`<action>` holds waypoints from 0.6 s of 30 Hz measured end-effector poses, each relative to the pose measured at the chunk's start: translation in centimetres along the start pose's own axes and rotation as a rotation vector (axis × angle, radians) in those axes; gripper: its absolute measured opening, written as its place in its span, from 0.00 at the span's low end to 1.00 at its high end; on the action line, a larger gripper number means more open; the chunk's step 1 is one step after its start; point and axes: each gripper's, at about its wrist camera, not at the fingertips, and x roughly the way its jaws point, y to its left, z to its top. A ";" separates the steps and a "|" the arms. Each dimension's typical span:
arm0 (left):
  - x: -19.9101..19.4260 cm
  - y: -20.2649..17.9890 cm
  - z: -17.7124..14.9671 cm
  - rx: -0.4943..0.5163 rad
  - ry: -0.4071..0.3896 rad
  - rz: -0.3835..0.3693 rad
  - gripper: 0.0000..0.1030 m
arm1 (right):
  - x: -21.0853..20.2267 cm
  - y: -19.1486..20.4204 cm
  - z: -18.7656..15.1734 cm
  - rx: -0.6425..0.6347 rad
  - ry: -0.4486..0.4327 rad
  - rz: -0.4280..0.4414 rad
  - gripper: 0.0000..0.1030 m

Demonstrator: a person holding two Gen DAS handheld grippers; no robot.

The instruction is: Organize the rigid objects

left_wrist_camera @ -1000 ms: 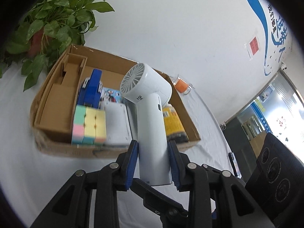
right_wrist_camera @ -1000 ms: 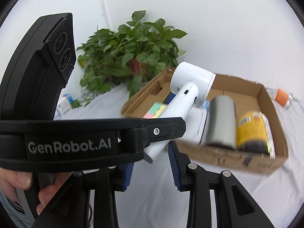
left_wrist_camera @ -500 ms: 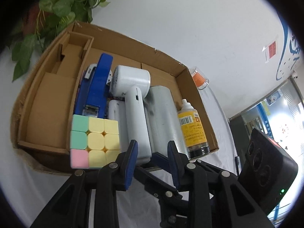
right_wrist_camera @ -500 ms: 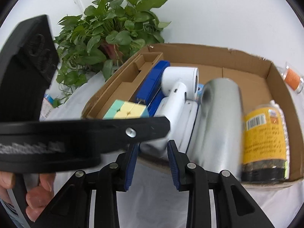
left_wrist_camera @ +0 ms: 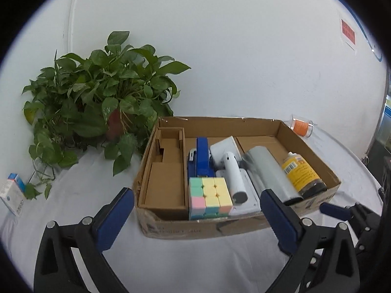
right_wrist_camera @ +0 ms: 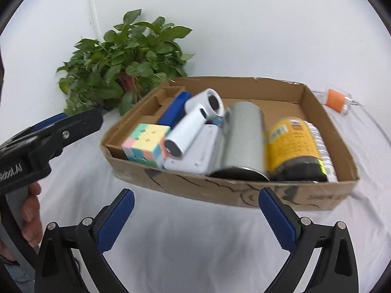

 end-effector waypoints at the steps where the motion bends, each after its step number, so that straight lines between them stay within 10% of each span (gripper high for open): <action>1: 0.0 -0.2 -0.2 -0.004 0.003 0.003 0.99 | -0.4 -0.1 -0.3 -0.006 -0.004 -0.021 0.99; 18: -1.4 -3.6 -1.6 -0.027 -0.016 0.053 0.99 | -4.4 -3.7 -1.7 -0.008 -0.053 -0.086 0.99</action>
